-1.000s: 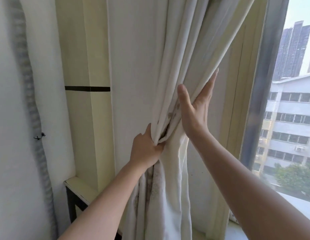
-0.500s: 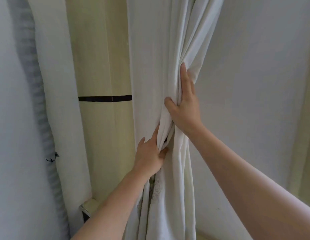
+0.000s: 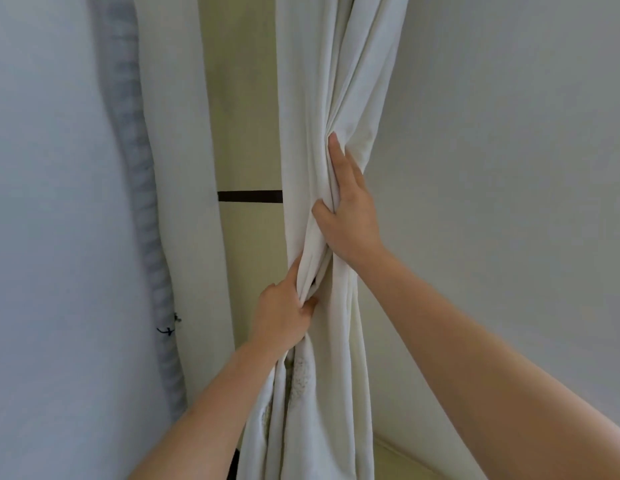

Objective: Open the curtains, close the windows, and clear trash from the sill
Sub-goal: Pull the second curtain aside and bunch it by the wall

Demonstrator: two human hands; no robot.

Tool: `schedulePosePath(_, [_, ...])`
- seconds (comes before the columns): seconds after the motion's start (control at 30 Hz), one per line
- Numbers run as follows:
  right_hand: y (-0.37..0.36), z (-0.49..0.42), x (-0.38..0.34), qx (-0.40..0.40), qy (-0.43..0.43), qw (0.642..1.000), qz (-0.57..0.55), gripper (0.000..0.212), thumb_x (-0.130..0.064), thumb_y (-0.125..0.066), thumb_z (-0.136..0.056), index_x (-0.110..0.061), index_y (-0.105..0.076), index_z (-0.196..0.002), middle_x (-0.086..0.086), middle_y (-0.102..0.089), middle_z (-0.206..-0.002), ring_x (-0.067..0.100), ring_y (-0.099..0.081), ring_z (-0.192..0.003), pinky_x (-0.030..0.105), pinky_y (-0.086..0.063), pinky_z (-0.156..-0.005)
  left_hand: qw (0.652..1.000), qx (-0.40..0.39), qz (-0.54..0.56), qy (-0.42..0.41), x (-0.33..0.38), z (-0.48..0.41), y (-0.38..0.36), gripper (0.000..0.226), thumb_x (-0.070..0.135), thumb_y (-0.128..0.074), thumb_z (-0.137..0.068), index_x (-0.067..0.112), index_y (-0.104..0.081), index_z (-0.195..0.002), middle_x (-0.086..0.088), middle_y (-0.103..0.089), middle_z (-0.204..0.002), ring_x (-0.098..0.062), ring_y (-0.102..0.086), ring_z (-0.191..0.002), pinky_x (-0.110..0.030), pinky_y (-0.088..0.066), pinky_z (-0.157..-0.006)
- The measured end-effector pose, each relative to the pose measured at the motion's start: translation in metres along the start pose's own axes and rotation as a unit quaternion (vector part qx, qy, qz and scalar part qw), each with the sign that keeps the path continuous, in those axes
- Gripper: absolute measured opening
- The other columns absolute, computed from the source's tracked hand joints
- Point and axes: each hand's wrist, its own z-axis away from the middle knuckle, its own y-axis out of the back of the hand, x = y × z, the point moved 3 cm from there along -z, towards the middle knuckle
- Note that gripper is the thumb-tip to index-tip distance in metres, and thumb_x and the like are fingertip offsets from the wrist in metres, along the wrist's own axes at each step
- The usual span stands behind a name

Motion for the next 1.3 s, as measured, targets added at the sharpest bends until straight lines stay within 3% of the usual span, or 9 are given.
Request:
schedulePosePath(0.07, [-0.017,-0.004,-0.002,-0.002,-0.001,1.000,-0.005,0.083,-0.007,-0.048,-0.081,-0.038,-0.008,-0.147,0.000,-0.016,-0.157,0.000,-0.023,-0.122,0.013,-0.033,-0.082,1.000,-0.001,-0.010,0.008,-0.014,-0.005,0.009,0.072,0.024,-0.058,-0.086,0.044,-0.015,-0.140,0.004,-0.063,-0.098,-0.014,-0.058,-0.076,-0.022,-0.045,-0.067])
schedulePosePath(0.2, [-0.040,-0.012,-0.005,0.001,0.009,1.000,-0.006,0.084,-0.004,-0.048,-0.080,-0.035,-0.009,-0.147,0.001,-0.017,-0.157,0.006,-0.019,-0.115,0.019,-0.041,-0.077,0.999,0.003,-0.035,0.017,-0.031,-0.015,0.024,0.072,0.023,-0.057,-0.087,0.043,-0.014,-0.141,-0.002,-0.065,-0.098,-0.020,-0.061,-0.075,-0.027,-0.049,-0.066])
schedulePosePath(0.27, [-0.052,-0.017,-0.004,-0.007,0.008,1.000,-0.009,0.084,-0.003,-0.048,-0.081,-0.036,-0.008,-0.147,0.001,-0.016,-0.157,0.009,-0.021,-0.114,0.024,-0.042,-0.076,0.999,0.004,-0.041,0.020,-0.039,-0.022,0.029,0.072,0.022,-0.057,-0.087,0.041,-0.015,-0.142,-0.005,-0.066,-0.100,-0.023,-0.063,-0.081,-0.033,-0.053,-0.072])
schedulePosePath(0.4, [-0.074,-0.028,0.001,-0.034,-0.001,0.999,-0.008,0.085,-0.004,-0.049,-0.081,-0.040,-0.006,-0.146,-0.002,-0.013,-0.158,0.018,-0.052,-0.104,0.025,-0.046,-0.073,0.998,0.015,-0.045,0.037,-0.058,-0.034,0.034,0.071,0.024,-0.058,-0.087,0.041,-0.015,-0.142,-0.006,-0.066,-0.102,-0.025,-0.063,-0.084,-0.038,-0.055,-0.077])
schedulePosePath(0.57, [-0.103,-0.042,0.006,-0.051,0.012,0.999,0.005,0.086,-0.004,-0.049,-0.081,-0.041,-0.005,-0.146,-0.002,-0.013,-0.158,0.022,-0.056,-0.099,0.024,-0.049,-0.060,0.997,0.047,-0.039,0.041,-0.087,-0.053,0.039,0.071,0.029,-0.060,-0.086,0.038,-0.018,-0.142,-0.003,-0.065,-0.104,-0.021,-0.063,-0.085,-0.030,-0.052,-0.075])
schedulePosePath(0.7, [-0.127,-0.056,0.006,-0.064,0.020,0.998,0.005,0.088,-0.003,-0.050,-0.082,-0.040,-0.004,-0.146,0.001,-0.014,-0.157,0.027,-0.060,-0.090,0.036,-0.056,-0.065,0.996,0.061,-0.032,0.050,-0.107,-0.068,0.046,0.071,0.029,-0.060,-0.086,0.038,-0.018,-0.143,-0.003,-0.065,-0.103,-0.020,-0.062,-0.083,-0.026,-0.048,-0.073])
schedulePosePath(0.93, [-0.173,-0.082,0.008,-0.086,0.022,0.996,-0.019,0.089,0.000,-0.050,-0.082,-0.041,-0.004,-0.146,0.000,-0.018,-0.156,0.025,-0.061,-0.084,0.038,-0.057,-0.066,0.993,0.091,-0.045,0.063,-0.143,-0.090,0.067,0.069,0.023,-0.059,-0.086,0.039,-0.021,-0.142,-0.003,-0.066,-0.105,-0.021,-0.063,-0.089,-0.022,-0.045,-0.075])
schedulePosePath(1.1, [-0.200,-0.094,0.006,-0.120,0.020,0.992,-0.033,0.088,0.003,-0.049,-0.084,-0.039,-0.004,-0.146,0.002,-0.018,-0.156,0.026,-0.060,-0.085,0.042,-0.057,-0.069,0.990,0.107,-0.052,0.070,-0.161,-0.100,0.075,0.067,0.019,-0.056,-0.087,0.042,-0.021,-0.140,0.010,-0.059,-0.099,-0.008,-0.056,-0.080,-0.020,-0.044,-0.071])
schedulePosePath(1.3, [-0.219,-0.103,-0.003,-0.141,0.018,0.989,-0.041,0.087,0.004,-0.047,-0.084,-0.039,-0.004,-0.146,0.002,-0.019,-0.156,0.024,-0.060,-0.083,0.035,-0.054,-0.063,0.988,0.127,-0.050,0.067,-0.171,-0.103,0.086,0.068,0.016,-0.054,-0.087,0.045,-0.022,-0.139,0.015,-0.058,-0.100,-0.010,-0.058,-0.086,-0.020,-0.043,-0.076])
